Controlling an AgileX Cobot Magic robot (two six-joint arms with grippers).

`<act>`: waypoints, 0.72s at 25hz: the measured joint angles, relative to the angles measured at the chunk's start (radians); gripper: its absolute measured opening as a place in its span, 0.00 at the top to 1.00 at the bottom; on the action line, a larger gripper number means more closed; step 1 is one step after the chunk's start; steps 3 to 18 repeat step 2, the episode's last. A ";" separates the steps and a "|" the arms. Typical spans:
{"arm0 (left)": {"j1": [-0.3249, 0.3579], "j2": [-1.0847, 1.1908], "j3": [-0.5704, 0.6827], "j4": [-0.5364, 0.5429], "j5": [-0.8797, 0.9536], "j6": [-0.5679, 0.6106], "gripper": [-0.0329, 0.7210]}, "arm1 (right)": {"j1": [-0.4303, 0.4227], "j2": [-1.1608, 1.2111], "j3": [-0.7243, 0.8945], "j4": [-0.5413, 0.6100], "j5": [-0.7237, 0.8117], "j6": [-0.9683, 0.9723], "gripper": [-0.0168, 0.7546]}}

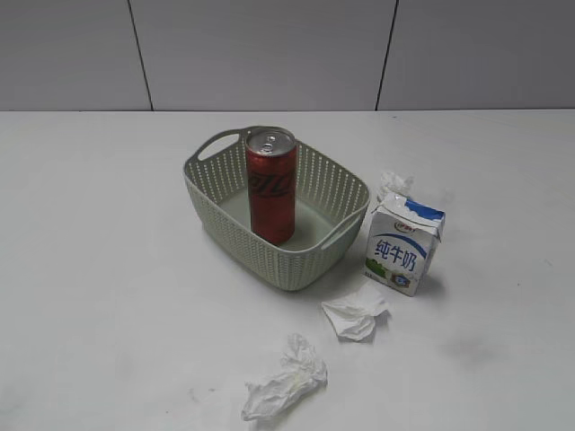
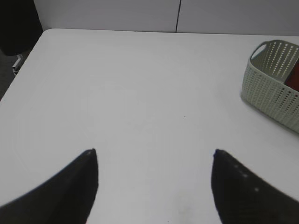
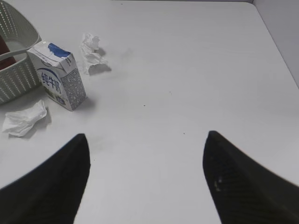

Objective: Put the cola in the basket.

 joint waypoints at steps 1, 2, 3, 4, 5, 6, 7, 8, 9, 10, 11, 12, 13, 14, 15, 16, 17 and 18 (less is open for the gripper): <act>0.000 0.000 0.000 0.000 0.000 0.000 0.19 | 0.000 0.000 0.000 0.000 0.000 0.000 0.24; 0.000 0.000 0.000 0.000 0.000 0.000 0.19 | 0.000 0.000 0.000 0.000 0.000 0.000 0.24; 0.000 0.000 0.000 0.000 0.000 0.000 0.19 | 0.000 0.000 0.000 0.000 0.000 0.000 0.24; 0.000 0.000 0.000 0.000 0.000 0.000 0.19 | 0.000 0.000 0.000 0.000 0.000 0.000 0.24; 0.000 0.000 0.000 0.000 0.000 0.000 0.19 | 0.000 0.000 0.000 0.000 0.000 0.000 0.24; 0.000 0.000 0.000 0.000 0.000 0.000 0.19 | 0.000 0.000 0.000 0.000 0.000 0.000 0.24; 0.000 0.000 0.000 0.000 0.000 0.000 0.19 | 0.000 0.000 0.000 0.000 0.000 0.000 0.24; 0.000 0.000 0.000 0.000 0.000 0.000 0.19 | 0.000 0.000 0.000 0.000 0.000 0.000 0.24; 0.000 0.000 0.000 0.000 0.000 0.000 0.19 | 0.000 0.000 0.000 0.000 0.000 0.000 0.24; 0.000 0.000 0.000 0.000 0.000 0.000 0.19 | 0.000 0.000 0.000 0.000 0.000 0.000 0.24; 0.000 0.000 0.000 0.000 0.000 0.000 0.19 | 0.000 0.000 0.000 0.000 0.000 0.000 0.24; 0.000 0.000 0.000 0.000 0.000 0.000 0.19 | 0.000 0.000 0.000 0.000 0.000 0.000 0.24; 0.000 0.000 0.000 0.000 0.000 0.000 0.19 | 0.000 0.000 0.000 0.000 0.000 0.000 0.24; 0.000 0.000 0.000 0.000 0.000 0.000 0.19 | 0.000 0.000 0.000 0.000 0.000 0.000 0.24; 0.000 0.000 0.000 0.000 0.000 0.000 0.19 | 0.000 0.000 0.000 0.000 0.000 0.000 0.24; 0.000 0.000 0.000 0.000 0.000 0.000 0.19 | 0.000 0.000 0.000 0.000 0.000 0.000 0.24; 0.000 0.000 0.000 0.000 0.000 0.000 0.19 | 0.000 0.000 0.000 0.000 0.000 0.000 0.24; 0.000 0.000 0.000 0.000 0.000 0.000 0.19 | 0.000 0.000 0.000 0.000 0.000 0.000 0.24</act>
